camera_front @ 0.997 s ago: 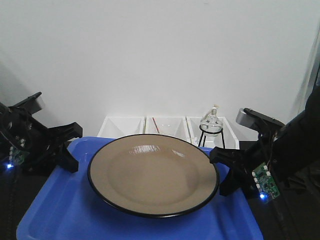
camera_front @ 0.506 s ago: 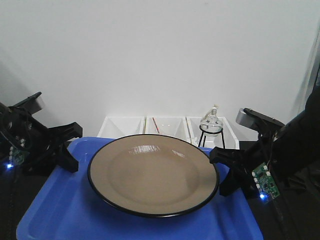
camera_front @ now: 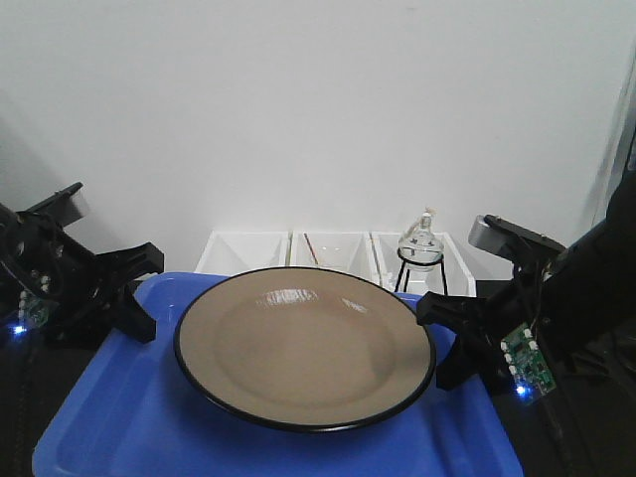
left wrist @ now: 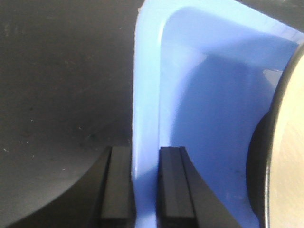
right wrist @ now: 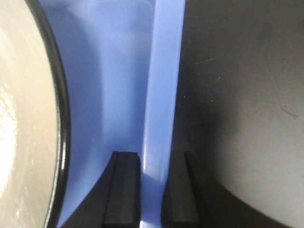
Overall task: Place disk in tray to left cabinet
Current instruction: 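Lift the blue tray with both grippers, then hold the tray level while the base drives to the cabinet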
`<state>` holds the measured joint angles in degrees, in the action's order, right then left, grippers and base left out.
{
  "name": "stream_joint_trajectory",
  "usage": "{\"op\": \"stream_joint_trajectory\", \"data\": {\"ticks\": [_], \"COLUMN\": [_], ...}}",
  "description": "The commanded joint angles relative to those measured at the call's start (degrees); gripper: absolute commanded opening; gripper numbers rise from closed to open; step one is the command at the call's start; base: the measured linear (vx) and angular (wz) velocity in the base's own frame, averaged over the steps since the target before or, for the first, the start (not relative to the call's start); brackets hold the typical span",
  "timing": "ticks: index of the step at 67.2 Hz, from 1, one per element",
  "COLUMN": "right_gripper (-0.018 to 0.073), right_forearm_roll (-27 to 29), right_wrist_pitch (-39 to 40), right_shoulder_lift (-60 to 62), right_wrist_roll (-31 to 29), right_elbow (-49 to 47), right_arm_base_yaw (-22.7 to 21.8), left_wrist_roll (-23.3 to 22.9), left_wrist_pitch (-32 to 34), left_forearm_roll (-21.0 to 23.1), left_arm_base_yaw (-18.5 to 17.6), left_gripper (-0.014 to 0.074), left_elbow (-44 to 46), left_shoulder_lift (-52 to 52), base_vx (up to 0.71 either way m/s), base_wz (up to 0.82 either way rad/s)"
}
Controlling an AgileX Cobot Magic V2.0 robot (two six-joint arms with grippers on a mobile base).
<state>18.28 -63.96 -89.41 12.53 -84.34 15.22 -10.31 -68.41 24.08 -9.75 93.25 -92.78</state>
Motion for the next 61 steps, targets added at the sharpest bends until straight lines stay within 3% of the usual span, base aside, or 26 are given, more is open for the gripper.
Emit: {"op": "stream_joint_trajectory", "data": {"ticks": [1,61], "right_gripper": [-0.0004,-0.0004], "right_forearm_roll": [7.35,7.35], "right_wrist_pitch": [4.34,4.34], "right_shoulder_lift": [2.77,2.77], "right_wrist_roll": [0.03,0.03], "right_elbow": [-2.35,-2.35], "right_arm_base_yaw": [0.7,0.7], "left_wrist_roll": [-1.22,-1.22], "left_wrist_pitch": [2.85,2.85], "left_forearm_roll": [9.55,9.55], "left_arm_base_yaw": [-1.25,-1.25], "left_gripper": [-0.0001,-0.0001], "left_elbow": [2.17,2.17], "left_shoulder_lift": [2.29,2.29], "base_vx": [-0.03,-0.14], "base_wz": [0.0,0.06]}}
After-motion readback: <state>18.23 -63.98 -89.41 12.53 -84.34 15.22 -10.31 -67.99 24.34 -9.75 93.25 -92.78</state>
